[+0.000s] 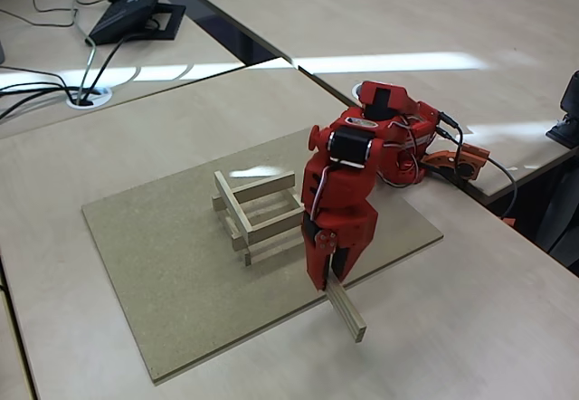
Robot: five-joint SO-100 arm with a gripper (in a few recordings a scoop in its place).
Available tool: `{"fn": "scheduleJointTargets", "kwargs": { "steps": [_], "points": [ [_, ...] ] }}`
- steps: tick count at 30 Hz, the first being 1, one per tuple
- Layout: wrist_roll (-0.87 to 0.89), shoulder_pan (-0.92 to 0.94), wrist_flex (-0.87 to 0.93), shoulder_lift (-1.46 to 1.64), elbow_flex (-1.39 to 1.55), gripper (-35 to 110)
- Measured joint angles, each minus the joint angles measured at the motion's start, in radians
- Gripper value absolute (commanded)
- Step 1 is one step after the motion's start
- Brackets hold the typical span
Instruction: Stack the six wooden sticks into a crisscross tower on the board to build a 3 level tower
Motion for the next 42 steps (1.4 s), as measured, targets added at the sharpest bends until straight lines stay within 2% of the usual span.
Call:
{"fn": "scheduleJointTargets", "kwargs": {
  "steps": [10, 24, 35, 42],
  "points": [
    [-0.038, 0.103, 0.006, 0.328, 0.305, 1],
    [-0.298, 0.351, 0.021, 0.730, 0.828, 0],
    [-0.423, 0.454, 0.021, 0.822, 1.057, 0],
    [-0.499, 0.494, 0.005, 0.824, 1.081, 0]
  ]
}}
